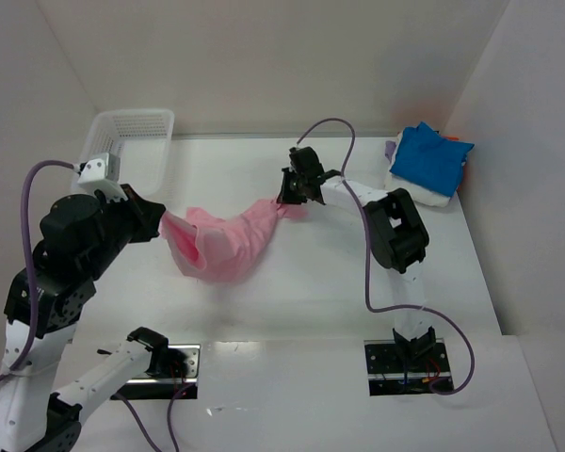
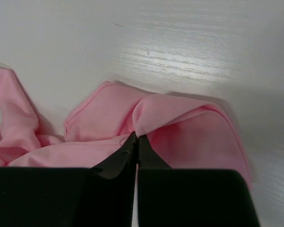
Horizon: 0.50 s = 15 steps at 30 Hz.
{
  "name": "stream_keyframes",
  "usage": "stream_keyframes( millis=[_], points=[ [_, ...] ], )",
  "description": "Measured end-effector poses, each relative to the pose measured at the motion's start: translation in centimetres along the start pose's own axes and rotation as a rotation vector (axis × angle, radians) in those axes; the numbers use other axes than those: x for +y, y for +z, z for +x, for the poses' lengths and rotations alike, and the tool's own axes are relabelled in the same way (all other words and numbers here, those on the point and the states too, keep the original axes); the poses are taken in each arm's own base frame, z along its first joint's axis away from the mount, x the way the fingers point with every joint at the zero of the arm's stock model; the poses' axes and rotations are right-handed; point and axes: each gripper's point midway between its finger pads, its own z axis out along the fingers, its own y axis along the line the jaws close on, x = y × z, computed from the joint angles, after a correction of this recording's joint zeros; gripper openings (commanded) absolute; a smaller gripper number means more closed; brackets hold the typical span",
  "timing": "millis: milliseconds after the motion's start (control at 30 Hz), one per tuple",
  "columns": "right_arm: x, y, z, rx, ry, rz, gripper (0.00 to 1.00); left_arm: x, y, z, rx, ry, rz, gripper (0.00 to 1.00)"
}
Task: Fold and stack the t-shirts
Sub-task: Flatten out the tshirt
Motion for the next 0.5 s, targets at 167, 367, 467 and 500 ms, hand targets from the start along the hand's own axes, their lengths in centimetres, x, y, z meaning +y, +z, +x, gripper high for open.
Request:
stream_keyframes(
  millis=[167,367,467,500],
  points=[
    [0.8,-4.0,-5.7,-0.102,0.009,0.019,0.00,0.7,0.8,-0.8,-0.034,0.008,-0.051,0.00],
    [0.8,-21.5,-24.5,-0.552,0.010,0.005,0.00,0.8,3.4,-3.6,-0.098,0.041,-0.113,0.00],
    [-0.5,-34.1,-30.6,-0.820,-0.003,0.039,0.00,0.9,4.2,-4.8,-0.136,0.048,-0.141,0.00],
    [-0.8,-37.3,-31.3,-0.880,-0.006,0.052,0.00,0.9,4.3,-5.3,-0.154,0.052,-0.149,0.00]
  ],
)
